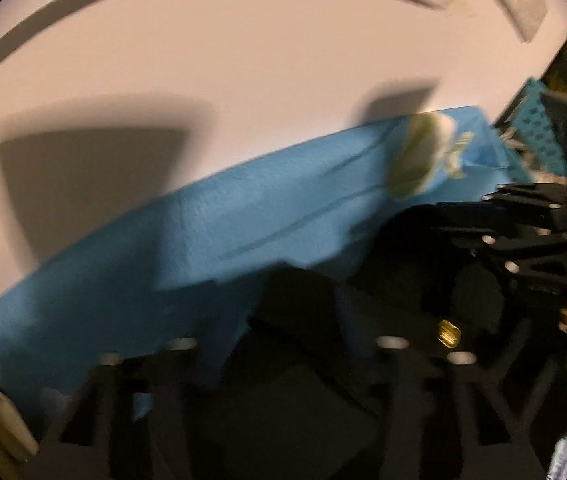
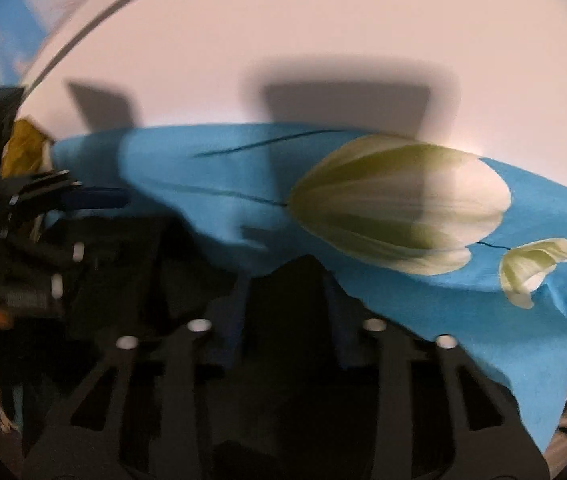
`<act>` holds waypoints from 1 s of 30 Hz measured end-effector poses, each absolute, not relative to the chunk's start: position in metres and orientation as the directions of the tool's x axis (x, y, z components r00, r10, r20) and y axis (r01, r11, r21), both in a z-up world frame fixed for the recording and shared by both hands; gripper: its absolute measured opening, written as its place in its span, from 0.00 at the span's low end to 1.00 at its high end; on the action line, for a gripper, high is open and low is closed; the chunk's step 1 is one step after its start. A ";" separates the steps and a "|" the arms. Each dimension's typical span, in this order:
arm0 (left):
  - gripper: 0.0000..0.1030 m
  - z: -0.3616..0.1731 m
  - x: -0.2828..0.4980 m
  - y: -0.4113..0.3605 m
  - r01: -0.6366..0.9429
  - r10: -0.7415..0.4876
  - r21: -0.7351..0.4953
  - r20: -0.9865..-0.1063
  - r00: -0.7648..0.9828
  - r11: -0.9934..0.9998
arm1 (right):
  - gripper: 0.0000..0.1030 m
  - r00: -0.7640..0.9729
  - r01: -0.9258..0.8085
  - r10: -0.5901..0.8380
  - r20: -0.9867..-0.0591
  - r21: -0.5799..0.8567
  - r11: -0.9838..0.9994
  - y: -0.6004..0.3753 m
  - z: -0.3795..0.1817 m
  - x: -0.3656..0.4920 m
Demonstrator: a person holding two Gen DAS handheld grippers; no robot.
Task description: Fold large clothes
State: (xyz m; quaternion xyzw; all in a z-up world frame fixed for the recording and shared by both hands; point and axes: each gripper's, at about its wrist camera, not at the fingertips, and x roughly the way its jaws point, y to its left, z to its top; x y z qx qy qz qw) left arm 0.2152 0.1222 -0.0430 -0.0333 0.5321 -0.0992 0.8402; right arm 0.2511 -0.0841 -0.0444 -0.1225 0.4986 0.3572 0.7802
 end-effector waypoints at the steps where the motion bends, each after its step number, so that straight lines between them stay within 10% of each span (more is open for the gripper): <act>1: 0.27 -0.039 0.209 0.122 0.136 -0.198 -0.154 -0.883 0.426 0.979 | 0.20 0.270 -0.692 0.470 -0.841 0.170 0.701 -0.094 -0.036 0.242; 11: 0.06 -0.034 0.143 0.107 0.272 -0.194 -0.066 -0.859 0.473 0.960 | 0.18 0.437 -0.737 0.552 -0.710 0.068 0.672 -0.152 -0.018 0.172; 20: 0.78 -0.016 0.187 0.111 0.210 -0.278 -0.198 -0.834 0.477 0.957 | 0.18 0.565 -0.689 0.504 -0.653 -0.038 0.723 -0.111 -0.016 0.180; 24: 0.77 -0.025 0.211 0.101 0.173 -0.257 -0.198 -0.855 0.451 0.965 | 0.18 0.608 -0.687 0.529 -0.592 -0.058 0.724 -0.101 -0.003 0.182; 26: 0.50 -0.038 0.220 0.090 0.171 -0.236 -0.180 -0.879 0.414 0.969 | 0.18 0.629 -0.684 0.539 -0.560 -0.070 0.726 -0.097 0.002 0.183; 30: 0.27 -0.037 0.219 0.086 0.146 -0.169 -0.110 -0.852 0.496 0.983 | 0.18 0.658 -0.667 0.521 -0.544 -0.099 0.739 -0.094 -0.007 0.188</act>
